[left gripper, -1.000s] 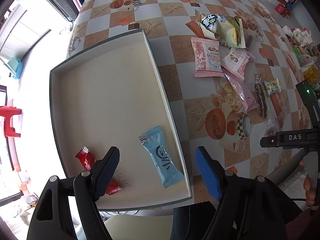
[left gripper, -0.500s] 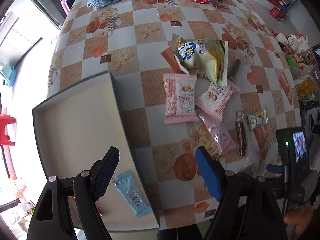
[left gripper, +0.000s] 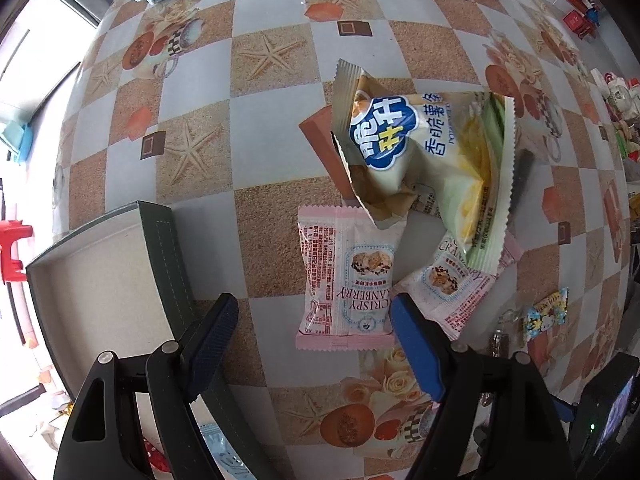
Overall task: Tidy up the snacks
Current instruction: 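Grasp the pink cranberry cookie packet with the left tool while the right tool grasps the clear chocolate bag, then carry the cookie packet and chocolate bag over the gray box with both tools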
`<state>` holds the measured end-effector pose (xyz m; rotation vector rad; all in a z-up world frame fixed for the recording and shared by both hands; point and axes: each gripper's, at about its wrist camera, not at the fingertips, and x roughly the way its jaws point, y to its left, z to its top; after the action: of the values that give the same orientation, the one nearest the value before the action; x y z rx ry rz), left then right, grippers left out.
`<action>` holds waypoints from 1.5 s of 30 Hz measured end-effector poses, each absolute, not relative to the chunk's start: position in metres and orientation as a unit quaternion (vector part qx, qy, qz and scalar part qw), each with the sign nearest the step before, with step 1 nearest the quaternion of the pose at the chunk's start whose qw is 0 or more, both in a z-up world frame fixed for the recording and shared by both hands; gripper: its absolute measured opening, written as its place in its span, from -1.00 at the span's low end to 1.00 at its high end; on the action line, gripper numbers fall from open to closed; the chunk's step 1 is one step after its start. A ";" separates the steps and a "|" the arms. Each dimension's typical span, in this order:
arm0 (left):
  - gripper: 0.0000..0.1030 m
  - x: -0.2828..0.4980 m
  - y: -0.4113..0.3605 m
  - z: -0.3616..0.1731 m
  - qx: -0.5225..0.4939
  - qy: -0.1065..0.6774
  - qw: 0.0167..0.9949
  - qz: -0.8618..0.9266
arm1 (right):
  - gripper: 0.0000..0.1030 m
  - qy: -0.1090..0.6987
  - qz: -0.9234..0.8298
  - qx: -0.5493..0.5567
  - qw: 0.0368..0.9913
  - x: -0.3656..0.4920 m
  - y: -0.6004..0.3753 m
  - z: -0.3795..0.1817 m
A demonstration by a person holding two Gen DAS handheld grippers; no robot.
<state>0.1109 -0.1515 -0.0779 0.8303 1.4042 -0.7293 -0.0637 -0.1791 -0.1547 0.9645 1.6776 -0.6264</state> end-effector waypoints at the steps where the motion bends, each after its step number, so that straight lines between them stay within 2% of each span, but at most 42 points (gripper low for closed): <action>1: 0.59 0.111 -0.153 -0.080 0.364 0.613 0.626 -0.316 | 1.00 0.701 -0.262 0.403 0.527 -0.063 -0.178 -0.155; 14: 0.57 0.119 -0.163 -0.104 0.369 0.622 0.616 -0.310 | 1.00 0.705 -0.253 0.396 0.531 -0.061 -0.177 -0.154; 16: 0.41 0.119 -0.168 -0.103 0.362 0.628 0.611 -0.320 | 0.96 0.708 -0.251 0.389 0.533 -0.060 -0.174 -0.153; 17: 0.25 0.117 -0.169 -0.101 0.366 0.622 0.614 -0.320 | 0.92 0.709 -0.250 0.385 0.535 -0.060 -0.173 -0.152; 20: -0.09 0.109 -0.176 -0.099 0.382 0.609 0.612 -0.329 | 0.55 0.708 -0.247 0.369 0.549 -0.056 -0.167 -0.141; 21: -0.09 0.108 -0.177 -0.099 0.385 0.609 0.610 -0.329 | 0.25 0.707 -0.247 0.362 0.556 -0.054 -0.165 -0.137; 22: -0.10 0.107 -0.176 -0.099 0.383 0.611 0.609 -0.330 | -0.23 0.706 -0.247 0.352 0.562 -0.052 -0.164 -0.132; 23: -0.12 0.105 -0.175 -0.099 0.381 0.612 0.609 -0.330 | -0.44 0.706 -0.247 0.340 0.570 -0.049 -0.162 -0.127; 35: -0.13 0.070 -0.121 -0.085 0.375 0.619 0.593 -0.352 | -0.43 0.690 -0.227 0.410 0.552 -0.068 -0.168 -0.127; 45: -0.13 0.044 -0.087 -0.044 0.367 0.601 0.587 -0.399 | -0.43 0.647 -0.242 0.430 0.581 -0.065 -0.200 -0.084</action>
<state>0.0443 -0.0873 -0.0436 0.8547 1.4005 -0.9303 -0.0652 -0.2001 -0.0839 1.0054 1.5128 -0.5647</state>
